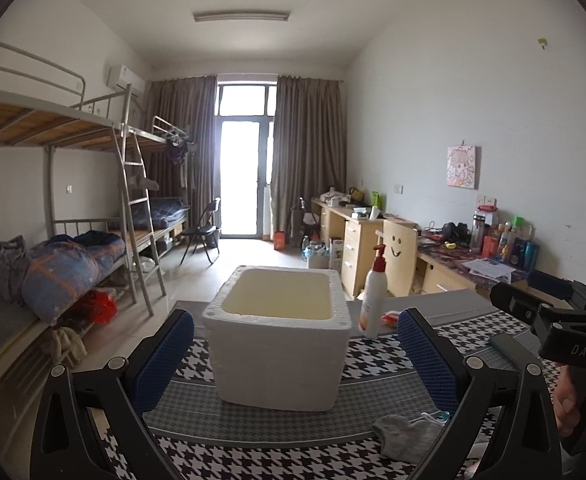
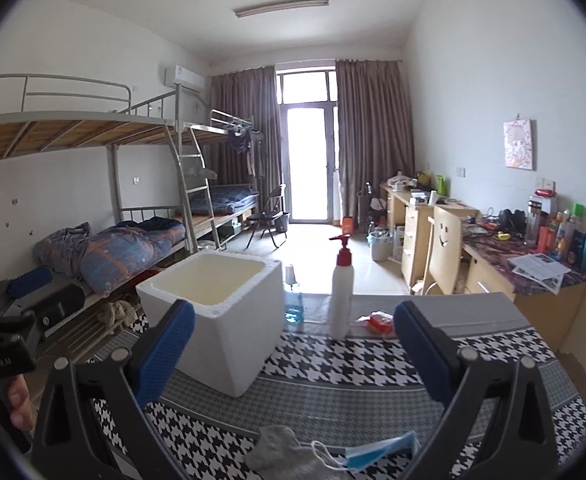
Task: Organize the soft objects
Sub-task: 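Withdraw both tools from the foam box back toward the table, then reach the left tool to the grey sock and close on it, then close the right tool on the blue face mask, then lift the grey sock and blue mask and carry both toward the foam box, then lower the grey sock into the foam box and open the left tool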
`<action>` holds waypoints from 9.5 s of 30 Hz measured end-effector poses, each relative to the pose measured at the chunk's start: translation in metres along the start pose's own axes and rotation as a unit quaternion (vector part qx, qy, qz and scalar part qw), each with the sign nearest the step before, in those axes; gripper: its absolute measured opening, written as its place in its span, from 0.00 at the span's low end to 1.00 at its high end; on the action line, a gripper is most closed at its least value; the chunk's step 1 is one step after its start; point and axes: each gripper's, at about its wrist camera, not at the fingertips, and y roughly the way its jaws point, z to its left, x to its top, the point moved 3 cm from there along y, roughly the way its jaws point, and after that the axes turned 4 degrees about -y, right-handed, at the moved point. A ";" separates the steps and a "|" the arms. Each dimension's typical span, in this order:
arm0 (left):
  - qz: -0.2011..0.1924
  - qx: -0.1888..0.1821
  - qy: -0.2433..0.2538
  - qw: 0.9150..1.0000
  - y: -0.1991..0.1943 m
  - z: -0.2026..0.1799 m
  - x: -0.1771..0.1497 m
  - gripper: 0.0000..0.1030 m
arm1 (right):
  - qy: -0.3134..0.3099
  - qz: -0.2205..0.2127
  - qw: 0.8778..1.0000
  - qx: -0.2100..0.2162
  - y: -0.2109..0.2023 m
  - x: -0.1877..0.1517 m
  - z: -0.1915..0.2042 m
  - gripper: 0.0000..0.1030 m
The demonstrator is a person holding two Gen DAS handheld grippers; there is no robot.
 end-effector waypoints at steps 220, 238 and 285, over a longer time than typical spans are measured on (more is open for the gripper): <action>0.088 -0.143 0.053 0.984 0.061 -0.079 -0.023 0.08 | 0.093 0.103 0.986 -0.094 0.006 -0.052 -0.103 0.10; 0.061 -0.126 0.054 0.989 0.077 -0.078 0.007 0.08 | 0.072 0.087 0.991 -0.077 0.014 -0.035 -0.091 0.10; 0.053 0.033 0.013 0.998 0.143 -0.003 0.048 0.09 | 0.020 0.076 0.997 0.015 0.059 0.004 -0.040 0.10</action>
